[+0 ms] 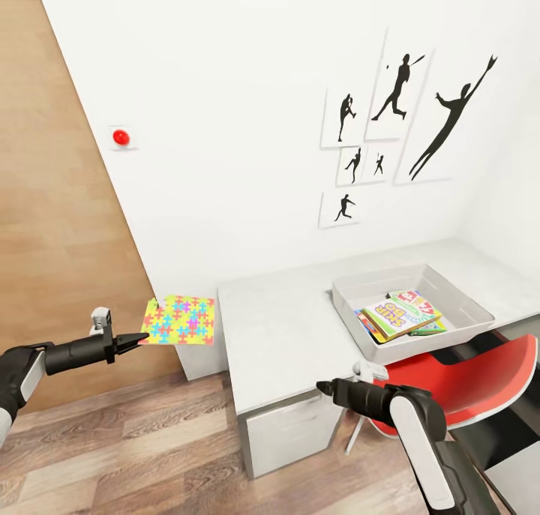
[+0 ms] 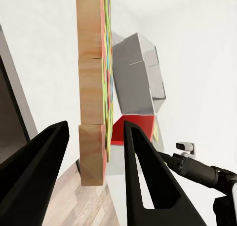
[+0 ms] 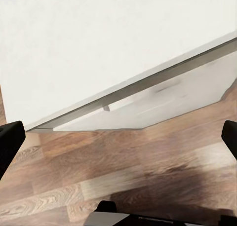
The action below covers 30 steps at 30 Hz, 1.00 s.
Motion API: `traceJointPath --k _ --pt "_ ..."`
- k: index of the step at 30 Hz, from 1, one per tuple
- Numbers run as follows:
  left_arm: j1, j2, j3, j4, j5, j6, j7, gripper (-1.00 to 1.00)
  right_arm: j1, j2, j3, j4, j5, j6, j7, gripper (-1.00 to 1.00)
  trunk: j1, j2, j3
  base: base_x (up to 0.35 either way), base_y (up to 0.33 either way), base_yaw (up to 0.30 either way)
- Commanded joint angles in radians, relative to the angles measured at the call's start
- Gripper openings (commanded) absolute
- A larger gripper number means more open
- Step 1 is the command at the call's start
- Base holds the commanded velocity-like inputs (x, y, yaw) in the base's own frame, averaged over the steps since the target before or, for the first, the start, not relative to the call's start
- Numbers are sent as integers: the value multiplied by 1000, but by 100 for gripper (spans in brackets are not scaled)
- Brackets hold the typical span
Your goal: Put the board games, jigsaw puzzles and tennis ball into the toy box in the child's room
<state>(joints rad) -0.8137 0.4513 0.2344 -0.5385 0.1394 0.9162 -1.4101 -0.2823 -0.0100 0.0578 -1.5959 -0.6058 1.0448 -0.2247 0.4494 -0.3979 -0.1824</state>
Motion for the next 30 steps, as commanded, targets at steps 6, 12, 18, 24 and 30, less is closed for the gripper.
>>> traceJointPath --k 6,12,18,24,30 --pt "-1 1 0 0 2 10 -3 -100 -1 1 26 -1 -9 2 -11 100 1 -2 -2 0 0 0" --pt "-1 1 0 0 2 10 -3 -100 -1 1 47 0 -9 0 -13 100 1 -2 -1 0 0 1" --pt "-1 1 0 0 2 10 -3 -100 -1 1 65 -1 -8 -4 -13 100 1 -2 7 0 0 45" --pt "-1 1 0 0 3 10 -3 -100 -1 1 77 -1 -8 -5 -13 100 1 -2 16 0 0 65" --pt "-1 1 -1 0 3 10 -4 -100 -1 -1 77 -1 -8 -2 -11 100 1 -2 26 0 0 68"
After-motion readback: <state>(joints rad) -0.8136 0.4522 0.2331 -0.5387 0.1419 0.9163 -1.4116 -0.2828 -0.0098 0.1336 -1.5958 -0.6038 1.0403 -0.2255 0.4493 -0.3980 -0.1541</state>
